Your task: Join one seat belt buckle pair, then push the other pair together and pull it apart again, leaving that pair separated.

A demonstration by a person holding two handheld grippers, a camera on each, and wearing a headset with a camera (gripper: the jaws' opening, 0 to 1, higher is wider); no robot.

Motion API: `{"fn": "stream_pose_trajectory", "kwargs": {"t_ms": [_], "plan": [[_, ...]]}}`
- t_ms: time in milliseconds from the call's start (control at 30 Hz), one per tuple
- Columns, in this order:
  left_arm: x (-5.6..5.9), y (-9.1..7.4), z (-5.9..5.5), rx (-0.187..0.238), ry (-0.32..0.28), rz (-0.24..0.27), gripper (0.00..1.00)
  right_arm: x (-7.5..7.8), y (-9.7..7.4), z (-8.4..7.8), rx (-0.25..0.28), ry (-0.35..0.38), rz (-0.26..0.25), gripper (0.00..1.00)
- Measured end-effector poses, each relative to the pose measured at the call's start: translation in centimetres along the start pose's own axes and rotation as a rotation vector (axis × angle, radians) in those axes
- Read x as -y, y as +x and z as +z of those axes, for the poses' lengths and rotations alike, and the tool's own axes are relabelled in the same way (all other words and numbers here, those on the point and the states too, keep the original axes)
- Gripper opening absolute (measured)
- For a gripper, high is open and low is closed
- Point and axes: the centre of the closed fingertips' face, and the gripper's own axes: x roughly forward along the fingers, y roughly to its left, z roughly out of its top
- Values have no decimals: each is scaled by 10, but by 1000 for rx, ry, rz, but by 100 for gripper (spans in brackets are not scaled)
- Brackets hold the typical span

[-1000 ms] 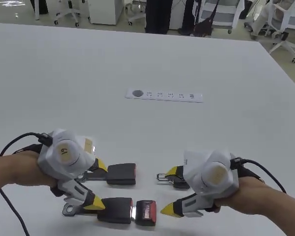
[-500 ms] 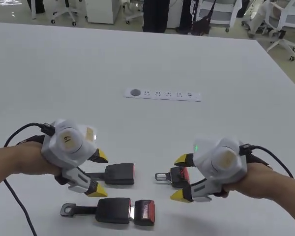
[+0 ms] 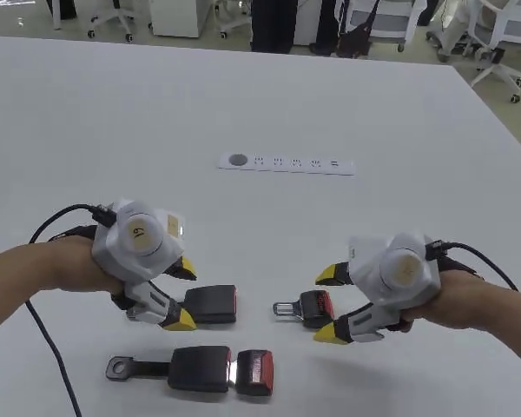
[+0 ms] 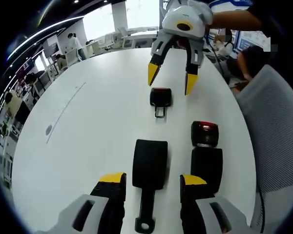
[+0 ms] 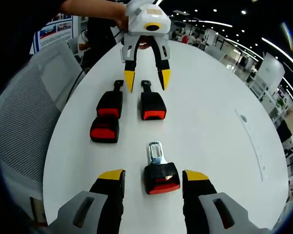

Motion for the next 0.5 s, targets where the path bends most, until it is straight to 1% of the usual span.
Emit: {"fn": "stream_pose_trajectory", "kwargs": {"t_ms": [67, 233, 300, 500], "plan": [[-2, 2, -1, -9, 1, -5, 45, 4, 2, -3, -7, -14, 5, 44], [-5, 7, -4, -29, -7, -20, 43, 5, 4, -6, -22, -30, 27, 42], [-4, 8, -5, -36, -14, -20, 42, 6, 6, -7, -23, -41, 36, 41], [-3, 13, -10, -49, -19, -31, 38, 8, 15, -12, -43, -31, 66, 39]]}}
